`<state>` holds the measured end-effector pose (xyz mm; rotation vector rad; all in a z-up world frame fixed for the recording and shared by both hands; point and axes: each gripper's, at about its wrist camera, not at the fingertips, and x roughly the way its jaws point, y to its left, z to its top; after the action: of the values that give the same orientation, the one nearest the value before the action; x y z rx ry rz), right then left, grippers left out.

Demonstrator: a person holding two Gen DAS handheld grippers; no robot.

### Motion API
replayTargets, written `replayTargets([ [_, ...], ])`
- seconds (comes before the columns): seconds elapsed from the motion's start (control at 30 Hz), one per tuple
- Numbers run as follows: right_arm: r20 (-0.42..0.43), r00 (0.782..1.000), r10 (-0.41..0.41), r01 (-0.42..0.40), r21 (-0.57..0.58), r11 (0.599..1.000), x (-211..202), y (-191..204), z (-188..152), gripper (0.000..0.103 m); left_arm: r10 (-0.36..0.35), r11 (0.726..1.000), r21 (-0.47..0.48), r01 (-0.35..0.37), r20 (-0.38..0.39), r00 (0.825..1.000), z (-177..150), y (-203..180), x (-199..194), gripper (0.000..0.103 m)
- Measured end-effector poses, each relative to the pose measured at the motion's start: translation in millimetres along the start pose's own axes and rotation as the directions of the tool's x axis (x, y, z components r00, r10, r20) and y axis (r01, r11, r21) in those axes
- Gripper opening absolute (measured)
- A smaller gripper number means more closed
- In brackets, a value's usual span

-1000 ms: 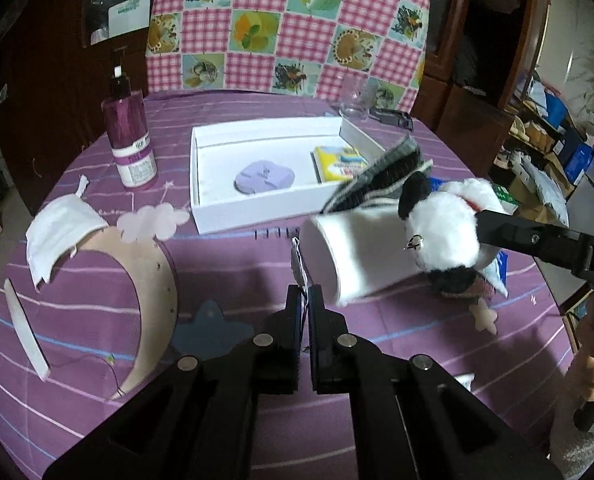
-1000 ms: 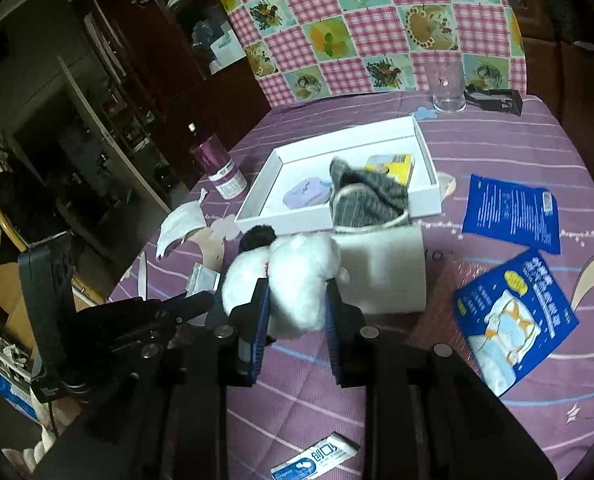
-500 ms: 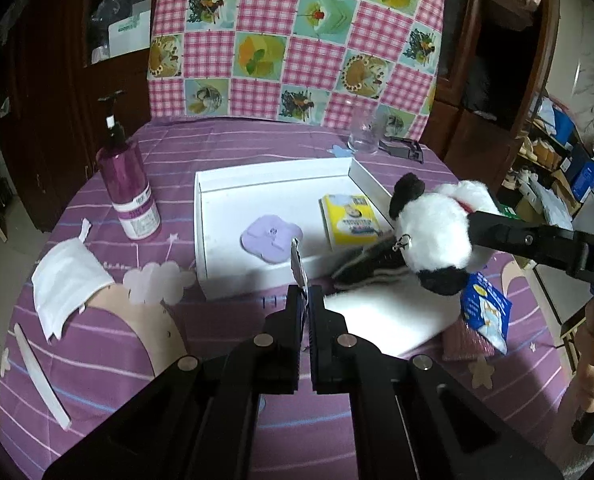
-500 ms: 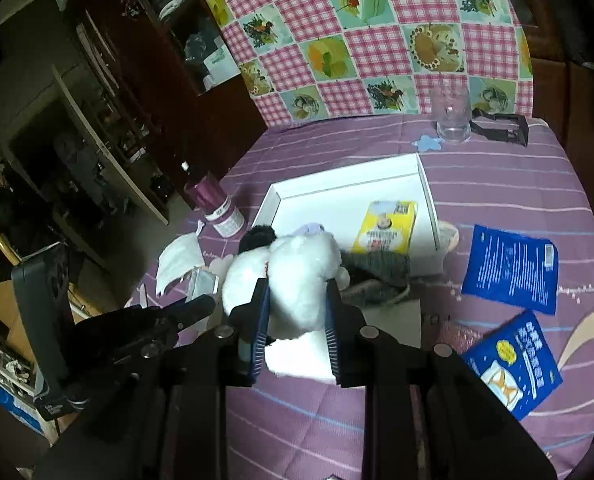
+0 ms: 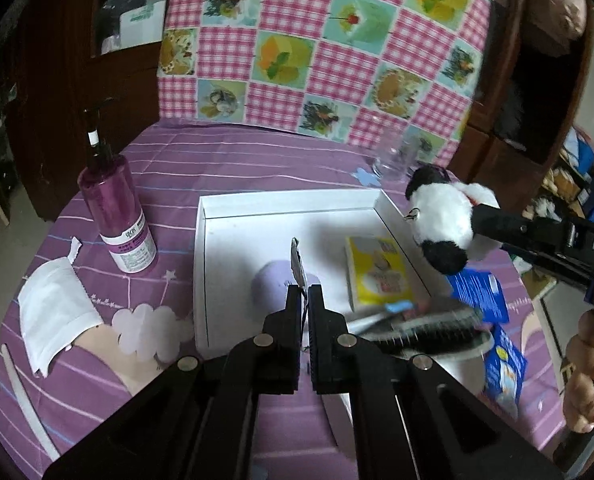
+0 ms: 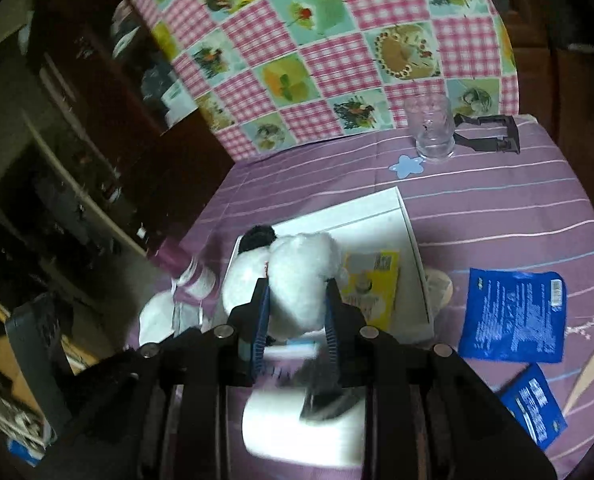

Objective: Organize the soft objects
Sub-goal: 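Carry the plush panda toward the white box with the right tool, then lower the panda into the box and open the right tool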

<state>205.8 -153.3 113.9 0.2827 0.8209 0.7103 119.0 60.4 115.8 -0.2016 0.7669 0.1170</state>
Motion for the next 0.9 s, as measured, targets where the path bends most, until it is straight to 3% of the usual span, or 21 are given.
replayTargets([
  [0.27,-0.032,0.995,-0.097,0.099,0.074,0.992,47.8,-39.1,3.0,0.027,0.058,0.998,-0.031,-0.059,-0.028,0.998,-10.5,20.5,45.6,0.002],
  [0.47,-0.122,0.970,-0.212,0.217,0.032,0.976,75.4,-56.7,-5.9,0.027,0.064,0.997,-0.025,-0.066,-0.069,0.996,-22.8,24.6,74.2,0.002],
  [0.7,-0.188,0.962,-0.201,0.210,0.031,0.977,90.9,-60.4,-16.2,0.031,0.058,0.998,-0.031,-0.061,-0.103,0.993,-30.5,27.5,89.4,0.002],
  [0.9,-0.201,0.974,-0.107,0.123,0.067,0.990,96.5,-57.8,-20.7,0.033,0.053,0.996,-0.060,-0.059,-0.093,0.994,-29.4,29.9,95.7,0.002],
])
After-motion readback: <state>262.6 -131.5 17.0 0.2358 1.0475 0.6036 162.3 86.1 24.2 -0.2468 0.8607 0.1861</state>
